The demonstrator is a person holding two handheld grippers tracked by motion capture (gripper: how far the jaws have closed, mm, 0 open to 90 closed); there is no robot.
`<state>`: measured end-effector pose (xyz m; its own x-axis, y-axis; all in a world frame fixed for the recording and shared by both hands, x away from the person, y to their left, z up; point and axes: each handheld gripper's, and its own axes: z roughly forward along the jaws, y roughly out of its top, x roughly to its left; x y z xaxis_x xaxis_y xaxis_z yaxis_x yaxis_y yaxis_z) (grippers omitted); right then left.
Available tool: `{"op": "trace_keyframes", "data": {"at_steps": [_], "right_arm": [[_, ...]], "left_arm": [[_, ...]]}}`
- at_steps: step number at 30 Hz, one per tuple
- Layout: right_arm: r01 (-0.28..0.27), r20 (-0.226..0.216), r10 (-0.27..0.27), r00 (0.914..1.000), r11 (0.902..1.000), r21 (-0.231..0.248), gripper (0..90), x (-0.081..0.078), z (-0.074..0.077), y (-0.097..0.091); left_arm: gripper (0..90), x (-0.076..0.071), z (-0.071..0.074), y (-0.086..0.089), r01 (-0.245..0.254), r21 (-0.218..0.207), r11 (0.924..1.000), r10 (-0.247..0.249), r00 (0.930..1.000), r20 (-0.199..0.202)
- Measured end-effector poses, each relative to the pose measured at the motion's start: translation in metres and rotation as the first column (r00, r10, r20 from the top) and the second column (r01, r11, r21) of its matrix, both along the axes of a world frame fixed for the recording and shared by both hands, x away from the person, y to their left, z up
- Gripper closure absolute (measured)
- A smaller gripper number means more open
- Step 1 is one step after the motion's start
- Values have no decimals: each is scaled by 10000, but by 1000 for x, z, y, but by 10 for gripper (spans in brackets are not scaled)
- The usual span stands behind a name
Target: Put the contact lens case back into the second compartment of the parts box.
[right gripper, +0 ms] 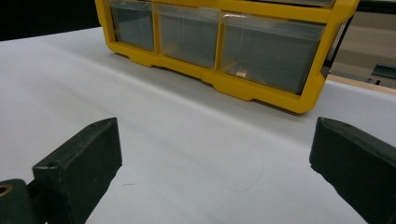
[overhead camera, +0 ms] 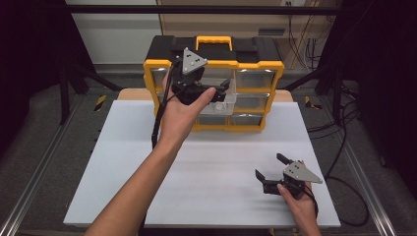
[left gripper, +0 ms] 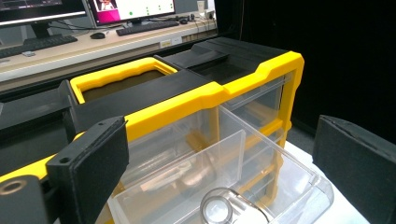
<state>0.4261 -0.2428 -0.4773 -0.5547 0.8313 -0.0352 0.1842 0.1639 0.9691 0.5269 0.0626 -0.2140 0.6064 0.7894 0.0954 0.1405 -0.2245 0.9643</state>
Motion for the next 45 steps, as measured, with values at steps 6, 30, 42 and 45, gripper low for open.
{"op": "trace_keyframes", "data": {"at_steps": [6,30,42,45], "right_arm": [[27,20,-27,10000,10000,36,25,-1,0,0],[92,115,-92,9999,9999,-45,22,-1,1,-1],[94,236,-91,9997,9999,-91,22,-1,2,-1],[60,242,-57,9997,9999,-104,22,-1,2,0]], "left_arm": [[25,-1,-1,1,-22,-179,9998,24,9999,129],[12,-11,-7,6,192,-426,9989,-175,9990,411],[12,-13,-13,10,395,-432,9983,-375,9982,461],[12,-14,-16,15,337,-557,9979,-314,9987,409]]}}
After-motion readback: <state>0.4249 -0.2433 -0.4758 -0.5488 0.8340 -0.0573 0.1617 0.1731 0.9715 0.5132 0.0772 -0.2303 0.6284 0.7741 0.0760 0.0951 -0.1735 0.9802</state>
